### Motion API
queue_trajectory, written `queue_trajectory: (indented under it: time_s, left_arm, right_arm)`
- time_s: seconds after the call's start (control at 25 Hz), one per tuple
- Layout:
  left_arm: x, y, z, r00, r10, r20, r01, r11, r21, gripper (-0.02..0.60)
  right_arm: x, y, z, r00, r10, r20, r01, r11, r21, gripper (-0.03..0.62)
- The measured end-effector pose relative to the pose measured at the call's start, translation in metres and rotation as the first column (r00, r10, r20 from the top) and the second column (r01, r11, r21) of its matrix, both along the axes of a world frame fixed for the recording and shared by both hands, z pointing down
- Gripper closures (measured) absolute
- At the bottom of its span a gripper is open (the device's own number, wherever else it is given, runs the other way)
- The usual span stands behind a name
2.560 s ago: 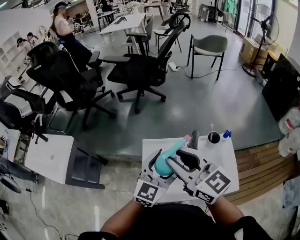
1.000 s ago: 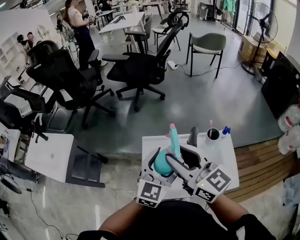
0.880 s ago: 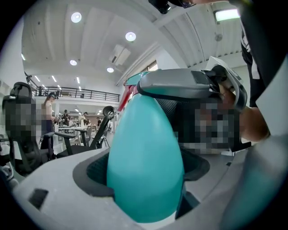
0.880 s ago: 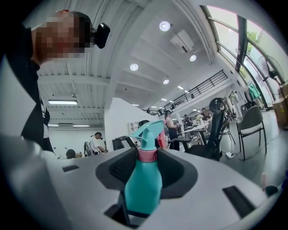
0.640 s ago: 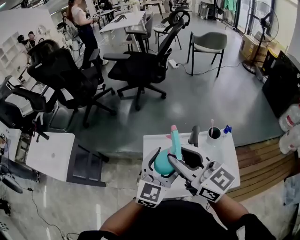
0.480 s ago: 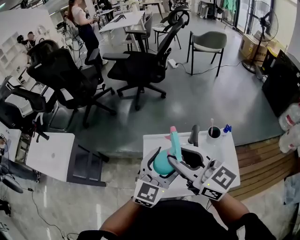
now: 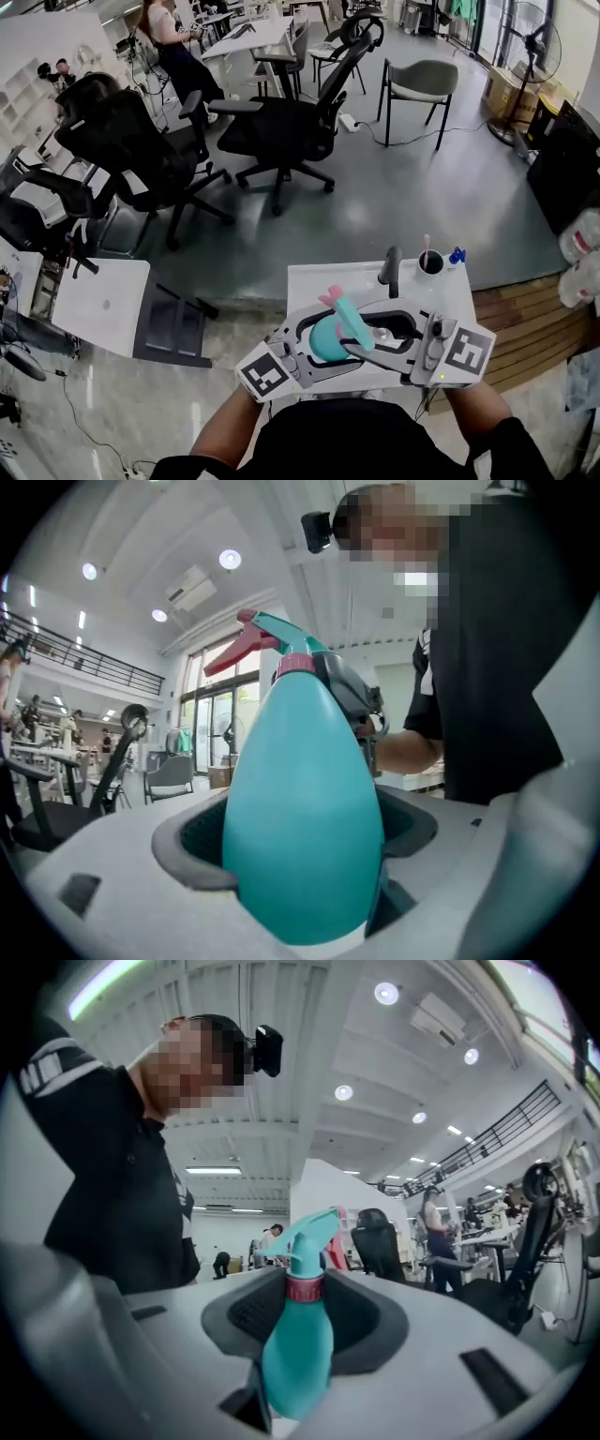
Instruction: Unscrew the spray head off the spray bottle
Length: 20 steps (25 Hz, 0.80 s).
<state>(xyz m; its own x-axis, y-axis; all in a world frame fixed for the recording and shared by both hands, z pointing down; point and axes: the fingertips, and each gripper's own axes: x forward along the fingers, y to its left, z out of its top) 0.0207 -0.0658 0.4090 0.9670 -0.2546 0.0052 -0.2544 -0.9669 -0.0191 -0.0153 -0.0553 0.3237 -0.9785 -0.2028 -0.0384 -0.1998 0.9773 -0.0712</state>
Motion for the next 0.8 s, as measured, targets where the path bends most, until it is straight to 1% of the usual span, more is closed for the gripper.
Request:
queue_trajectory:
  time_s: [0.08,0.12,0.2,0.28,0.32,0.36,0.44,0.52,0.56,0.64,0.72,0.8]
  left_arm:
    - [0.002,0.004,0.002,0.999,0.049,0.004,-0.049,0.999,-0.017,0.153]
    - [0.002,0.003,0.004,0.999,0.049,0.010,-0.049,0.998,-0.028,0.153]
    - [0.001,-0.007,0.010,1.000,0.003,0.026,-0.002,0.999,-0.050,0.153]
    - [-0.003,-0.026,0.018,0.994,-0.100,0.046,0.103,0.992,-0.068,0.153]
    - [-0.006,-0.037,0.022,0.985,-0.163,0.055,0.167,0.983,-0.073,0.153]
    - [-0.011,-0.049,0.027,0.971,-0.229,0.063,0.233,0.970,-0.070,0.153]
    - [-0.022,-0.071,0.036,0.932,-0.353,0.081,0.356,0.934,-0.029,0.153]
    - [-0.030,-0.088,0.041,0.887,-0.453,0.095,0.454,0.891,0.016,0.153]
    - [-0.032,-0.094,0.039,0.868,-0.487,0.095,0.487,0.873,0.032,0.153]
    - [-0.033,-0.101,0.035,0.842,-0.531,0.093,0.528,0.847,0.061,0.153]
    - [-0.030,-0.103,0.032,0.826,-0.555,0.096,0.548,0.831,0.090,0.153]
    - [-0.026,-0.101,0.031,0.817,-0.567,0.101,0.558,0.823,0.107,0.153]
  right_arm:
    - [0.002,0.000,0.000,0.998,-0.058,0.003,0.058,0.998,0.013,0.457]
    - [0.004,-0.004,0.000,0.998,-0.067,0.013,0.066,0.997,0.025,0.456]
    - [0.007,-0.016,0.003,0.999,-0.030,0.042,0.030,0.999,0.018,0.454]
    - [0.010,-0.031,0.008,0.995,0.068,0.069,-0.068,0.998,-0.003,0.448]
    - [0.012,-0.038,0.012,0.989,0.128,0.079,-0.128,0.992,-0.012,0.368]
    - [0.014,-0.044,0.015,0.979,0.186,0.087,-0.184,0.983,-0.023,0.339]
    - [0.018,-0.055,0.018,0.954,0.279,0.111,-0.274,0.960,-0.056,0.339]
    - [0.019,-0.064,0.019,0.926,0.355,0.129,-0.346,0.934,-0.087,0.339]
    - [0.019,-0.068,0.020,0.913,0.388,0.129,-0.378,0.921,-0.093,0.339]
    - [0.016,-0.076,0.020,0.892,0.437,0.115,-0.428,0.899,-0.093,0.341]
    - [0.013,-0.081,0.020,0.879,0.466,0.099,-0.459,0.884,-0.085,0.344]
    - [0.012,-0.084,0.018,0.870,0.486,0.085,-0.481,0.873,-0.075,0.352]
